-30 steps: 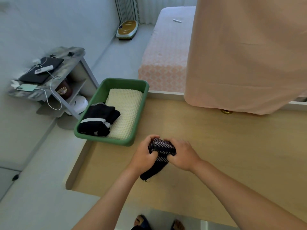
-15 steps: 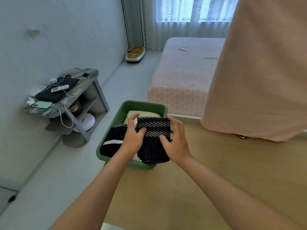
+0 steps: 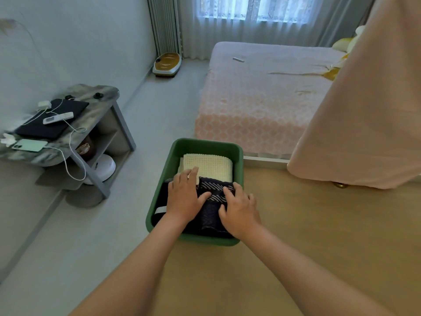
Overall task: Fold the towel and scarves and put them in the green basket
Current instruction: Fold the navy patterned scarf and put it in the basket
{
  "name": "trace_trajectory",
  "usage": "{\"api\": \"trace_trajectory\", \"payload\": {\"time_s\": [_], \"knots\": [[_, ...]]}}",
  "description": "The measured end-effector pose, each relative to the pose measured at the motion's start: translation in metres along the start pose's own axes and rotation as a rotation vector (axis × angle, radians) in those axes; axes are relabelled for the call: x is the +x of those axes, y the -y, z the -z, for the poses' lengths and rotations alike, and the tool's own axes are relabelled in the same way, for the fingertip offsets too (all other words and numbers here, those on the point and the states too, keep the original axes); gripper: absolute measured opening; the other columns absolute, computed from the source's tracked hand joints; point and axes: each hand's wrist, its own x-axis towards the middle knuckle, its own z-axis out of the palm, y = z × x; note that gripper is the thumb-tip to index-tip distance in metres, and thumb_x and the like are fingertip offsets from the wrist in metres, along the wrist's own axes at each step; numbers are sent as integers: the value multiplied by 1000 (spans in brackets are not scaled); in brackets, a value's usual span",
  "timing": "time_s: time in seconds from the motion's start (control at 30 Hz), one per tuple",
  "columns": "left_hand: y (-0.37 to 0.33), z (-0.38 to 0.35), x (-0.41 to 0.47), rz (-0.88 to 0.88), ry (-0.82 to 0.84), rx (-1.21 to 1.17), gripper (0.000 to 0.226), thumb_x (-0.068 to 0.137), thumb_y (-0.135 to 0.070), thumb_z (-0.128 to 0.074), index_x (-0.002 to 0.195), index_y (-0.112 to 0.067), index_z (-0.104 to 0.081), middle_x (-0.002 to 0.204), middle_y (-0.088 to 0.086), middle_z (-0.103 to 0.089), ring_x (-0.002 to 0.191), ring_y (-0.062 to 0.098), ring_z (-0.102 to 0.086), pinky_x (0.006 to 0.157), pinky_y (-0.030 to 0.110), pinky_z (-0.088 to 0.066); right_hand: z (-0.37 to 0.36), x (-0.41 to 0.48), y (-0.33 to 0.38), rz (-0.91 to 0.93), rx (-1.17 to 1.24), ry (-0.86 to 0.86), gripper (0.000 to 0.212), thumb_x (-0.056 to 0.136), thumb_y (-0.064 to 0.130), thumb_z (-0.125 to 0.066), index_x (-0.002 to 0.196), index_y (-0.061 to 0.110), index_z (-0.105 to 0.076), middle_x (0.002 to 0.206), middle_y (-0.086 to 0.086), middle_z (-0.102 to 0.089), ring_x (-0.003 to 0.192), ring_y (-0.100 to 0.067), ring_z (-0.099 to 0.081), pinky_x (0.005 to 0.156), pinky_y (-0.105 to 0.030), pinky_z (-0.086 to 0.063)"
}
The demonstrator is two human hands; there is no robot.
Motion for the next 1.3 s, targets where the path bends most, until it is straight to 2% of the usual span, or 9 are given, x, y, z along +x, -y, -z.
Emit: {"api": "trace_trajectory", "payload": {"time_s": [0.1, 0.27, 0.43, 0.53, 0.7, 0.9, 1.0, 1.1, 1.3], "knots": [[13, -1, -3, -146, -46, -9, 62, 86, -61, -56, 137, -29, -43, 136, -2, -46, 126, 21, -43, 104, 42, -38, -3, 6, 9, 60, -147, -46, 58, 89, 38, -35, 140, 13, -46, 157, -16, -28, 144, -34, -25, 117, -51, -21], [29, 4, -10, -103, 74, -474, 47, 101, -28, -46, 146, -18, -38, 145, 1, -48, 135, 16, -42, 115, 34, -32, -12, 18, 20, 222, 99, 89, 65, 99, 44, -21, 159, 24, -5, 167, 1, 0, 153, -15, 2, 124, -42, -4], [53, -4, -25, -310, 277, 11, 66, 97, -47, -34, 156, -19, -20, 164, -1, -8, 151, 13, 2, 123, 39, -1, -21, 24, 24, 178, -73, 193, 64, 102, 48, -20, 158, 29, 4, 166, 1, 7, 152, -16, 7, 123, -43, 3], [53, -6, -24, -311, 334, 200, 75, 96, -57, -30, 158, -18, -9, 165, -1, 4, 150, 13, 12, 123, 40, 3, -24, 25, 30, 149, -214, 221, 66, 101, 48, -19, 158, 25, 5, 166, -4, 7, 153, -21, 6, 123, -49, 2], [41, -1, -21, -177, 349, 180, 85, 90, -53, -50, 156, -17, -11, 164, 0, -9, 151, 17, 0, 123, 45, -9, -27, 27, 42, 94, -355, 235, 67, 101, 49, -19, 158, 21, 4, 166, -7, 4, 153, -26, 1, 120, -57, -4], [52, 13, 6, -20, 218, -327, 60, 90, -11, -46, 148, -14, -34, 155, 8, -31, 142, 25, -24, 119, 42, -22, -17, 32, 40, 19, -93, 276, 69, 99, 54, -23, 159, 24, -2, 167, -4, 4, 153, -21, 5, 121, -53, 5], [60, 13, 21, -63, 259, -123, 38, 91, -14, -41, 127, -13, -51, 130, 9, -56, 116, 28, -48, 106, 41, -35, -13, 32, 45, -2, -54, 285, 78, 95, 60, -30, 159, 25, -2, 166, -4, 4, 153, -23, 6, 121, -56, 4], [63, 10, 29, -117, 264, -3, 33, 99, -26, -39, 127, -14, -52, 124, 6, -54, 113, 25, -44, 104, 38, -31, -16, 31, 45, -1, -69, 277, 76, 96, 49, -36, 158, 25, 1, 166, -4, 6, 153, -23, 7, 121, -56, 4], [68, 22, 20, -123, 106, -405, 14, 103, -17, -39, 98, -16, -52, 97, -3, -51, 91, 17, -42, 88, 33, -40, -26, 28, 28, -9, -201, 250, 72, 101, 40, -30, 158, 23, 10, 165, -7, 14, 152, -23, 14, 121, -54, 8]]}}
